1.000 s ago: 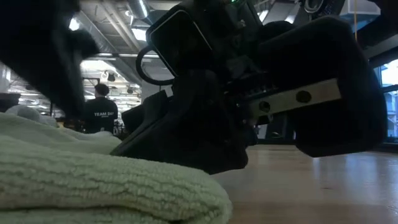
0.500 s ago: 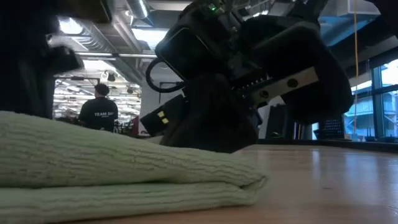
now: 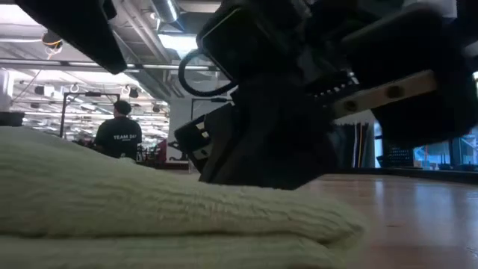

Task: Fold microfiber towels
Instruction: Fold the light green microfiber cloth

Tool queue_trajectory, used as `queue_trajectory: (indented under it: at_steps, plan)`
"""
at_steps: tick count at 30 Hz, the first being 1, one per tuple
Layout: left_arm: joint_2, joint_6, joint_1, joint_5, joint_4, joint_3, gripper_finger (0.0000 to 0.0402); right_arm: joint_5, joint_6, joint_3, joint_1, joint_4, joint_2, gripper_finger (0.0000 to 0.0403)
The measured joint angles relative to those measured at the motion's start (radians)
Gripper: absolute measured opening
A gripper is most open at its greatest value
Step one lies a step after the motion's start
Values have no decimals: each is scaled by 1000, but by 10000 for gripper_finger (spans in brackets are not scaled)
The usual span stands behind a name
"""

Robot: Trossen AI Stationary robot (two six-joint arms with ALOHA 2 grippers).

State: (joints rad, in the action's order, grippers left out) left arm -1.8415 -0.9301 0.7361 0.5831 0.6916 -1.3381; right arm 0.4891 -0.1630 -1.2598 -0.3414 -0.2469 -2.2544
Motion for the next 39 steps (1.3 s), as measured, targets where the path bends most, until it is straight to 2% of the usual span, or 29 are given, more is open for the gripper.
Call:
queue_trajectory:
  at_steps: [4, 8, 13, 17, 23, 26, 28, 33, 36, 39]
  plan:
    - [1, 5, 1, -1, -34, 0, 27, -18, 22, 3, -27, -64, -3, 78]
    - [1, 10, 14, -4, -33, 0, 27, -89, 33, 3, -55, -122, -2, 128]
    - [1, 94, 42, -29, -38, 0, 27, -202, -67, 5, -68, -91, 48, 173]
    - [1, 213, 78, -31, -37, 0, 27, -268, -166, 4, -64, -63, 135, 195]
    - [-59, 326, 115, -136, -38, -1, 27, -301, -272, 3, -76, 143, 277, 206]
    - [-119, 376, 117, -142, -52, -2, 27, -341, -349, 0, -100, 300, 303, 206]
    - [-153, 412, 114, -120, 4, -25, 27, -408, -402, 3, -126, 412, 302, 206]
    - [-168, 433, 117, 52, 256, -154, 27, -641, -421, 2, -182, 580, 304, 206]
    - [-169, 454, 122, 27, 368, -210, 27, -707, -418, 2, -204, 637, 308, 206]
    - [-169, 449, 125, -36, 402, -221, 27, -714, -397, 2, -215, 666, 309, 204]
